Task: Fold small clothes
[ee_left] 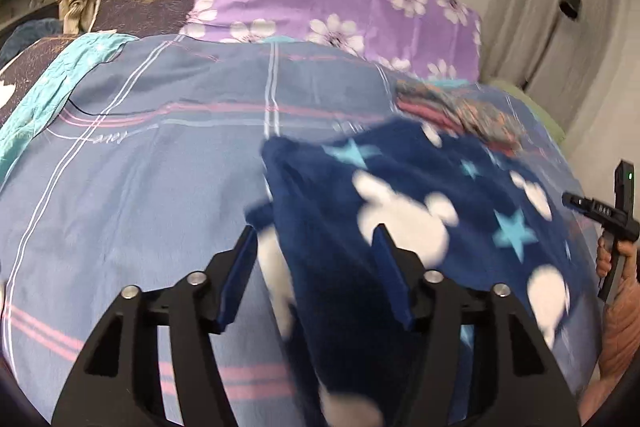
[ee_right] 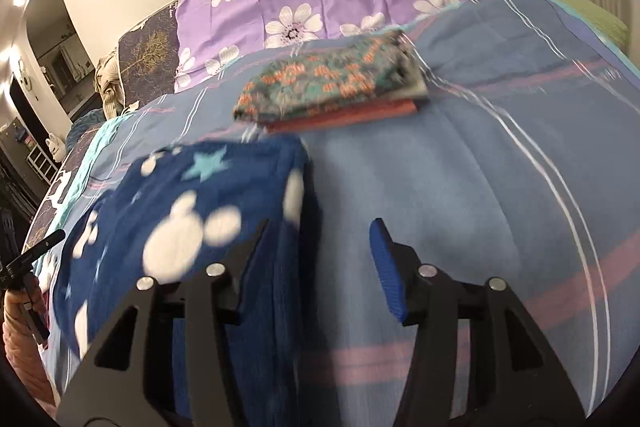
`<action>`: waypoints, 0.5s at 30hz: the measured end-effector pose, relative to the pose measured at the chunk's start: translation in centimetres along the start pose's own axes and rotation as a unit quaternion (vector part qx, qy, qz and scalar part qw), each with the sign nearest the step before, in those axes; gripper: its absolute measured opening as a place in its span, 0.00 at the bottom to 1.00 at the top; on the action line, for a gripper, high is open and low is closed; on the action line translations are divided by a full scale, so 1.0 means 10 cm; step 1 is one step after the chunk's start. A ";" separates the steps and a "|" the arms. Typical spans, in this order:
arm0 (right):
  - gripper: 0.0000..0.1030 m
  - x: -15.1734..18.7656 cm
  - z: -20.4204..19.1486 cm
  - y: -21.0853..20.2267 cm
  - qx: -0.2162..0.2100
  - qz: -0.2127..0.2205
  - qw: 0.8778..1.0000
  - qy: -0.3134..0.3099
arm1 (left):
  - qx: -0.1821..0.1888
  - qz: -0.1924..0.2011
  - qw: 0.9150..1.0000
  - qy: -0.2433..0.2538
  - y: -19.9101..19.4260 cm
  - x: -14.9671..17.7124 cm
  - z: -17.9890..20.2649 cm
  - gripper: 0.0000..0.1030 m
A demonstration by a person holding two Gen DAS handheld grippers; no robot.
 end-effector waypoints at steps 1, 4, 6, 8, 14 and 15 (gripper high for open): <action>0.50 0.07 0.03 -0.05 -0.001 -0.003 1.000 0.005 | 0.000 -0.012 1.000 0.005 -0.03 0.10 0.06 0.60; 0.53 0.37 0.11 -0.18 -0.009 -0.014 1.000 0.021 | 0.004 -0.040 0.999 -0.007 -0.08 0.37 0.10 0.60; 0.56 0.54 0.13 -0.25 -0.017 -0.023 0.999 0.026 | 0.013 -0.047 0.998 -0.031 -0.13 0.52 0.07 0.60; 0.58 0.66 0.14 -0.28 -0.016 -0.028 0.999 0.027 | 0.042 -0.051 0.996 -0.056 -0.21 0.67 0.07 0.39; 0.59 0.79 0.15 -0.38 -0.034 -0.027 0.998 0.045 | -0.013 -0.080 0.997 -0.012 -0.28 0.85 0.26 0.12; 0.59 0.80 0.14 -0.39 -0.036 -0.026 0.998 0.044 | -0.030 -0.087 0.996 0.005 -0.23 0.87 0.28 0.14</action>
Point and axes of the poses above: each gripper's, at about its wrist camera, not at the fingertips, and y roughly the way its jaws point, z to its right, x to its underside, the point moved 4 cm from there along y, roughly the way its jaws point, and after that the axes turned 7 degrees about x, right-handed, at the moved point
